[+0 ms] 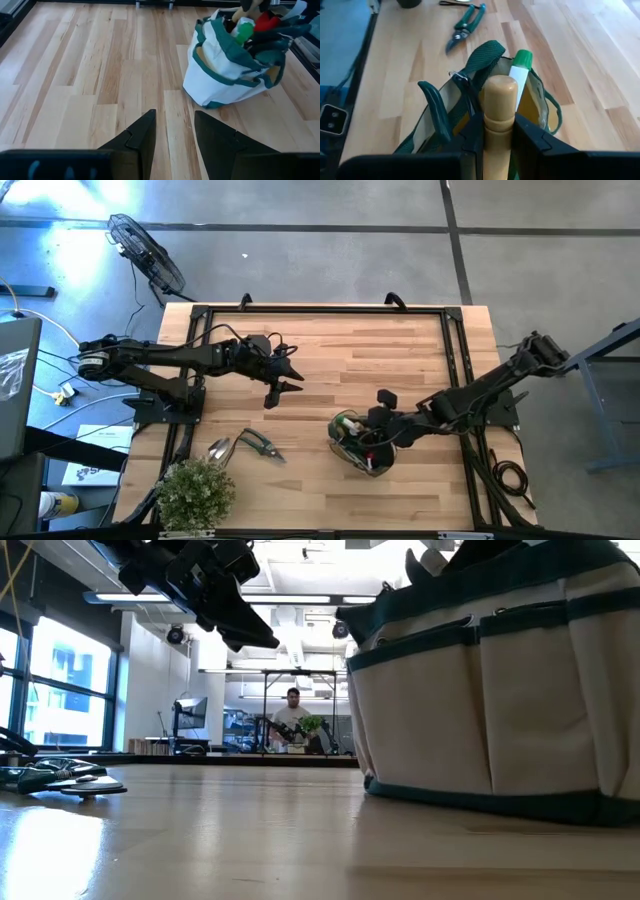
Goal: Pick & Place Garden tools in Gardening bag
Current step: Put the top brown trowel into the green gardening bag
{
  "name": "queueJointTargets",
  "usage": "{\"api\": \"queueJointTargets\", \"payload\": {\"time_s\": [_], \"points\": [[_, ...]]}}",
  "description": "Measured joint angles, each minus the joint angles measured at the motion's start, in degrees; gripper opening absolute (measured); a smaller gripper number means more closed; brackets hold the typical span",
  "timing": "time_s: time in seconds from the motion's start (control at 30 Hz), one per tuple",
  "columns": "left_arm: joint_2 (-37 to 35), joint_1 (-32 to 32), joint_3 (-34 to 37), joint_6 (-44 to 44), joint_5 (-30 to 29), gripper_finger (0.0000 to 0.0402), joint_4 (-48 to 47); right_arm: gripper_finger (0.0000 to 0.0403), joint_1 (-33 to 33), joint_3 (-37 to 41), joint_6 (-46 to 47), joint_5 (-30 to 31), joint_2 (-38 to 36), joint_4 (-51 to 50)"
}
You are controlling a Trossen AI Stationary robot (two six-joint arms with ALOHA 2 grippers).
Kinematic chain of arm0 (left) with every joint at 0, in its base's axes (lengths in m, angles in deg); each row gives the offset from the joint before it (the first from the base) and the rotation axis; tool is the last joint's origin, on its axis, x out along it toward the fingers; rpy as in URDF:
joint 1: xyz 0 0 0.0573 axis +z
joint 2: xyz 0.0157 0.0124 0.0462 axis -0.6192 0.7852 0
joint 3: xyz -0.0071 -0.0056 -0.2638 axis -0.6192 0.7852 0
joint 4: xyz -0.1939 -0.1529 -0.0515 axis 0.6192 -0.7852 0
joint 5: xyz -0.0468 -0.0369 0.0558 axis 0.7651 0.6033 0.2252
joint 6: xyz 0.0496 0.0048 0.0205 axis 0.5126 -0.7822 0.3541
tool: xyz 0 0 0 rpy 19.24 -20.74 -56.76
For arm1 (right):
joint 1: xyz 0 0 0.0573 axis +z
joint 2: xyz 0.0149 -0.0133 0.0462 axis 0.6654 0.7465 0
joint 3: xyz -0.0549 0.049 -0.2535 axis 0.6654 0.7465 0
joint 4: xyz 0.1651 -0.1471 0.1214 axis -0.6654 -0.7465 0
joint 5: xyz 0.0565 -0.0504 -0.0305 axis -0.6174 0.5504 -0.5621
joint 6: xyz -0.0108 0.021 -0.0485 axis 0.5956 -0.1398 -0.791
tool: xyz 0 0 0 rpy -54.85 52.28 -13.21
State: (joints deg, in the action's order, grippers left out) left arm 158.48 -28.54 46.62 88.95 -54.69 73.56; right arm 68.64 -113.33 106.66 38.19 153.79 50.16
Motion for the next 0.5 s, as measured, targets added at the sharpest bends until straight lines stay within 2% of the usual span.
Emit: {"api": "queueJointTargets", "payload": {"time_s": [0.5], "points": [[0.00,0.00,0.00,-0.02,0.04,0.0129,-0.01,0.0060,1.24,0.28,-6.26,-5.98,0.18,7.75]]}}
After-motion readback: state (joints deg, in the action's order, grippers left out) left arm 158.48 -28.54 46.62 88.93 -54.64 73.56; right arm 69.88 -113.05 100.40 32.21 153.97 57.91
